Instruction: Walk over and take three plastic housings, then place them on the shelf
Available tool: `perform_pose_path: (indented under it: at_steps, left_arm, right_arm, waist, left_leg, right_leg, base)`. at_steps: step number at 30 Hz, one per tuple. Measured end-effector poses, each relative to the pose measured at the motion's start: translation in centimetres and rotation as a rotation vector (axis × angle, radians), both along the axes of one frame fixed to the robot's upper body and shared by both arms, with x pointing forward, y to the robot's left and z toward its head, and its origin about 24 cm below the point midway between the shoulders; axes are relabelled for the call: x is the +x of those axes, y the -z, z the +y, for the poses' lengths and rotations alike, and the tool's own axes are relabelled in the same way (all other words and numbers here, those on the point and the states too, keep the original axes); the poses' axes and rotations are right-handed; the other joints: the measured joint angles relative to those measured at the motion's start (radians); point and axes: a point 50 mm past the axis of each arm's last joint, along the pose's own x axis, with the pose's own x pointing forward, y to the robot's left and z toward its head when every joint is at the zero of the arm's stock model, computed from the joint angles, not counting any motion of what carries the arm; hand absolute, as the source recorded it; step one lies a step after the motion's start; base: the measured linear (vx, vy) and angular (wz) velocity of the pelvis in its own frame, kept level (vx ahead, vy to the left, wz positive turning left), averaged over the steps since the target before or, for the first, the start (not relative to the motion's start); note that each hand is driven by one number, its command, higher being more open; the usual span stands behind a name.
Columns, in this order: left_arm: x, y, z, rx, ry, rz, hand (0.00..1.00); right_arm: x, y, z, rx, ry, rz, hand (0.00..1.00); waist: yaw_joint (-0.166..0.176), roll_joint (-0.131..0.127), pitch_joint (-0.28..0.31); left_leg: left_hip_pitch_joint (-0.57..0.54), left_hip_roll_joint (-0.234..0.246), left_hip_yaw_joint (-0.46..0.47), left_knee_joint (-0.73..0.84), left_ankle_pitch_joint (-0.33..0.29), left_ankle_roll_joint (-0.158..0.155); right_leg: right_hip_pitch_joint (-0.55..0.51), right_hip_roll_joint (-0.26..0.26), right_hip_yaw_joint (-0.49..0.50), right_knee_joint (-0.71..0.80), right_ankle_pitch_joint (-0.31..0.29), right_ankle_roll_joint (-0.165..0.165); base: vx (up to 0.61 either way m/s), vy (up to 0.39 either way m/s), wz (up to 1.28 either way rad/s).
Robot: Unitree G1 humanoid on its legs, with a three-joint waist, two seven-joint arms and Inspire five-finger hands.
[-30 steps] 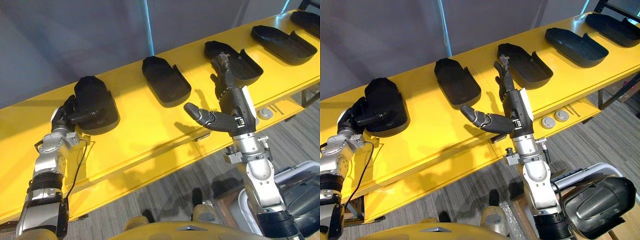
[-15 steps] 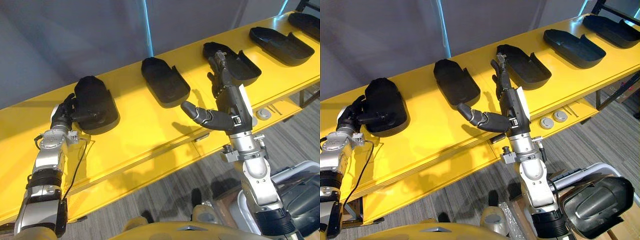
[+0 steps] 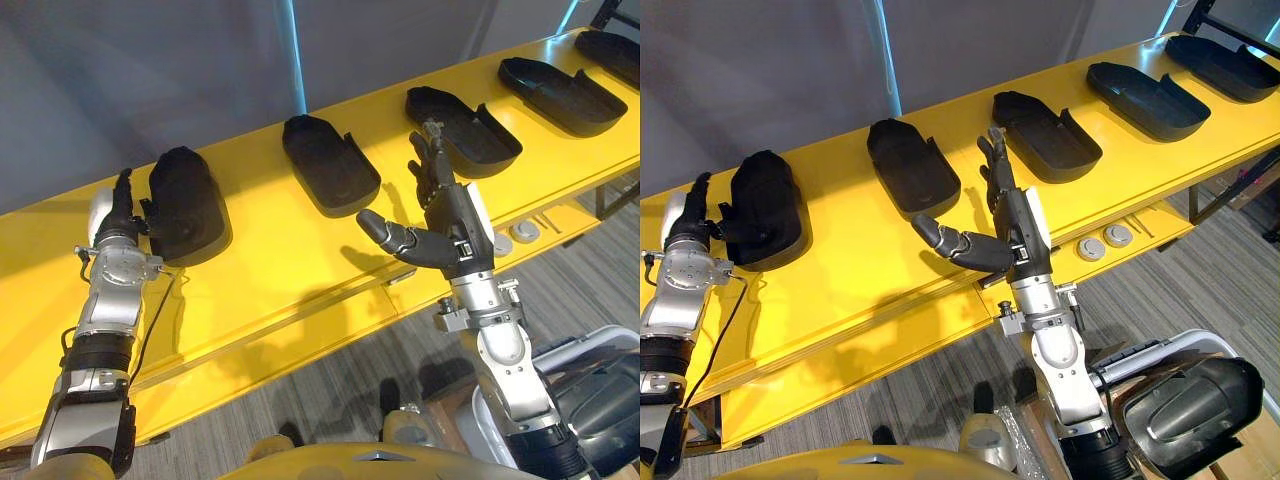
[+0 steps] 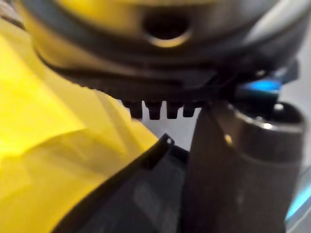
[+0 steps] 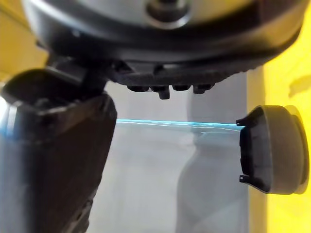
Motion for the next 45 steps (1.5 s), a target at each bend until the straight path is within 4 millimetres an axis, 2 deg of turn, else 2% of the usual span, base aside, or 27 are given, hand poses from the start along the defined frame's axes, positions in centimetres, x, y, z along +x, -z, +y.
perform_pose_path:
  at_steps: [6,9,13,17,21,24,27,29,31,35,40,45]
  left_arm:
    - [-0.9,-3.3,-2.0,0.103,-0.029,-0.26,1.0]
    - [-1.5,-4.0,-3.0,0.113,-0.039,-0.357,1.0]
    - [-2.4,-5.0,-3.8,0.142,-0.026,-0.482,1.0]
    - [-4.2,-6.3,-5.2,0.088,0.0,-0.692,1.0]
    - [-7.2,-7.6,-7.5,-0.051,0.034,-0.952,1.0]
    - [-9.6,-7.0,-8.1,-0.105,-0.006,-1.048,1.0]
    - [-11.2,-5.4,-7.8,-0.14,-0.091,-1.056,1.0]
    - [-12.0,-4.4,-7.8,-0.157,-0.122,-1.034,1.0]
    - [-13.0,-2.8,-7.8,-0.174,-0.152,-0.964,1.0]
    - [-13.7,-1.6,-7.9,-0.188,-0.161,-0.892,1.0]
    - [-13.5,-0.3,-8.0,-0.198,-0.146,-0.829,1.0]
    - [-13.2,1.3,-7.9,-0.206,-0.159,-0.754,1.0]
  right_arm:
    - [-0.4,1.7,0.1,0.03,0.03,0.075,1.0]
    - [-0.7,2.1,0.1,0.037,0.04,0.093,1.0]
    - [-0.8,2.2,0.1,0.04,0.043,0.099,1.0]
    - [-0.9,2.5,0.2,0.056,0.034,0.117,1.0]
    - [-1.2,2.8,0.7,0.068,0.039,0.128,1.0]
    - [-1.2,2.9,0.9,0.025,0.072,0.112,1.0]
    - [-1.2,2.7,0.7,-0.035,0.099,0.084,1.0]
    - [-1.3,2.6,0.6,-0.066,0.113,0.063,1.0]
    - [-1.1,2.0,0.4,-0.095,0.113,0.022,1.0]
    - [-0.1,0.4,0.5,-0.142,0.085,-0.057,1.0]
    - [2.0,-2.6,2.6,-0.266,-0.022,-0.219,1.0]
    - [4.8,-2.4,4.8,-0.414,-0.143,-0.194,1.0]
  waist:
    - [0.017,0.015,-0.015]
    - [0.022,0.029,-0.03]
    - [0.025,0.029,-0.037]
    - [0.027,0.023,-0.055]
    - [0.027,0.013,-0.068]
    - [0.032,0.012,-0.072]
    - [0.056,0.007,-0.088]
    - [0.064,0.0,-0.096]
    - [0.085,-0.024,-0.109]
    - [0.11,-0.05,-0.123]
    - [0.14,-0.062,-0.129]
    - [0.167,-0.075,-0.122]
  left_leg:
    - [-0.001,-0.001,-0.005,-0.003,0.0,0.0]
    - [0.001,-0.001,-0.008,-0.011,0.005,0.0]
    - [0.0,0.001,-0.015,-0.018,0.013,-0.002]
    - [0.0,0.001,-0.02,-0.024,0.018,-0.002]
    - [0.001,0.001,-0.028,-0.033,0.024,-0.003]
    - [0.003,0.002,-0.039,-0.034,0.024,-0.003]
    - [0.002,0.003,-0.045,-0.038,0.026,-0.004]
    - [0.001,0.003,-0.057,-0.043,0.03,-0.003]
    - [-0.003,0.004,-0.077,-0.052,0.038,-0.002]
    - [-0.004,0.004,-0.103,-0.06,0.043,-0.008]
    - [-0.016,0.002,-0.139,-0.08,0.069,-0.004]
    - [-0.016,0.002,-0.172,-0.105,0.099,-0.006]
  right_leg:
    - [0.001,0.0,-0.006,0.0,-0.001,-0.002]
    - [0.002,0.0,-0.013,0.0,-0.002,-0.003]
    - [0.002,0.002,-0.021,0.0,-0.003,-0.005]
    - [0.003,0.002,-0.024,0.0,-0.004,-0.006]
    - [0.006,0.003,-0.035,0.0,-0.005,-0.007]
    - [0.016,0.003,-0.047,-0.001,-0.007,-0.008]
    - [0.018,0.004,-0.051,-0.001,-0.009,-0.009]
    - [0.022,0.004,-0.062,-0.001,-0.011,-0.009]
    - [0.027,0.004,-0.081,-0.001,-0.019,-0.008]
    - [0.04,0.002,-0.106,-0.001,-0.025,-0.008]
    - [0.043,0.001,-0.145,-0.001,-0.026,-0.008]
    - [0.055,0.002,-0.183,-0.001,-0.028,-0.012]
  base:
    - [-0.01,-0.003,0.02]
    - [-0.01,-0.003,0.02]
    - [-0.04,-0.021,0.05]
    - [-0.01,-0.004,0.01]
    - [-0.02,-0.005,0.07]
    - [-0.02,0.0,0.09]
    - [-0.03,-0.005,0.09]
    - [-0.03,-0.01,0.17]
    - [-0.03,-0.01,0.23]
    - [-0.03,0.0,0.21]
    - [-0.02,-0.005,0.22]
    - [0.0,-0.01,0.21]
